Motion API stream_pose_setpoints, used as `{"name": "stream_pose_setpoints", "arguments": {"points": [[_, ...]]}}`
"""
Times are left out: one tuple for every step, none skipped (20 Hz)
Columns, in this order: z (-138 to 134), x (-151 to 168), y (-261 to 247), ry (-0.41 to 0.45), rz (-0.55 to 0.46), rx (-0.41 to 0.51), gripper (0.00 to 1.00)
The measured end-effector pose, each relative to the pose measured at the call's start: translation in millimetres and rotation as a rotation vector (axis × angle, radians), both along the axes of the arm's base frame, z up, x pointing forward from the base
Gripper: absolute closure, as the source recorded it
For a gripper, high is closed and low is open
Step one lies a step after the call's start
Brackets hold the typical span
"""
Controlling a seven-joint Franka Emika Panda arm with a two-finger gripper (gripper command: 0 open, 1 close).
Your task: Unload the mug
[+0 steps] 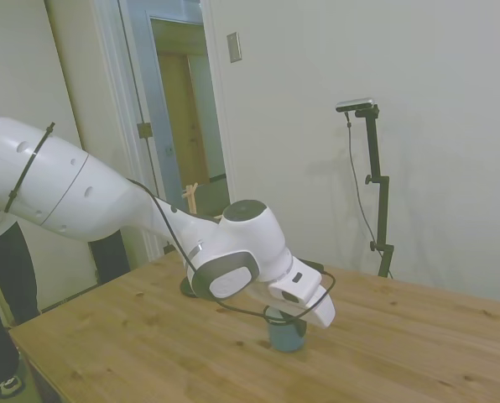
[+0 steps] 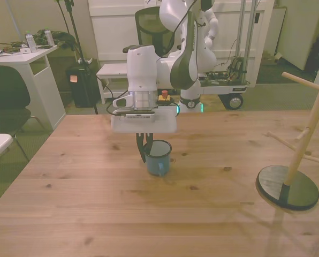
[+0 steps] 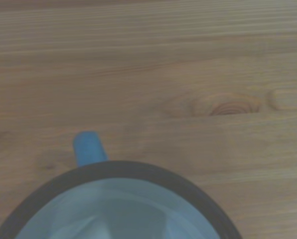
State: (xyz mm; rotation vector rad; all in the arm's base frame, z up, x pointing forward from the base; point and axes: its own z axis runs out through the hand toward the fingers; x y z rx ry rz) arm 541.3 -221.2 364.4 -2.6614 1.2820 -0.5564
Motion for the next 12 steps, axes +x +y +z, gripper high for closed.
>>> {"name": "stream_pose_setpoints", "arguments": {"points": [[0, 0, 0, 0.000, 0.001, 0.000, 0.00], [0, 0, 0, 0.000, 0.001, -0.001, 0.00], [1, 0, 0, -0.001, 0.002, -0.002, 0.00], [2, 0, 0, -0.002, 0.002, -0.003, 0.00], [2, 0, 0, -0.003, 0.002, -0.004, 0.00], [3, 0, 0, -0.003, 0.002, -0.004, 0.00], [4, 0, 0, -0.005, 0.003, -0.006, 0.00], [7, -1, -1, -0.009, 0.004, -0.009, 0.00], [11, -1, -1, -0.014, 0.007, -0.015, 0.00], [17, -2, -1, -0.020, 0.013, -0.025, 0.00], [24, -3, -1, -0.029, 0.017, -0.035, 0.00], [32, -6, -1, -0.038, 0.019, -0.044, 0.00]]}}
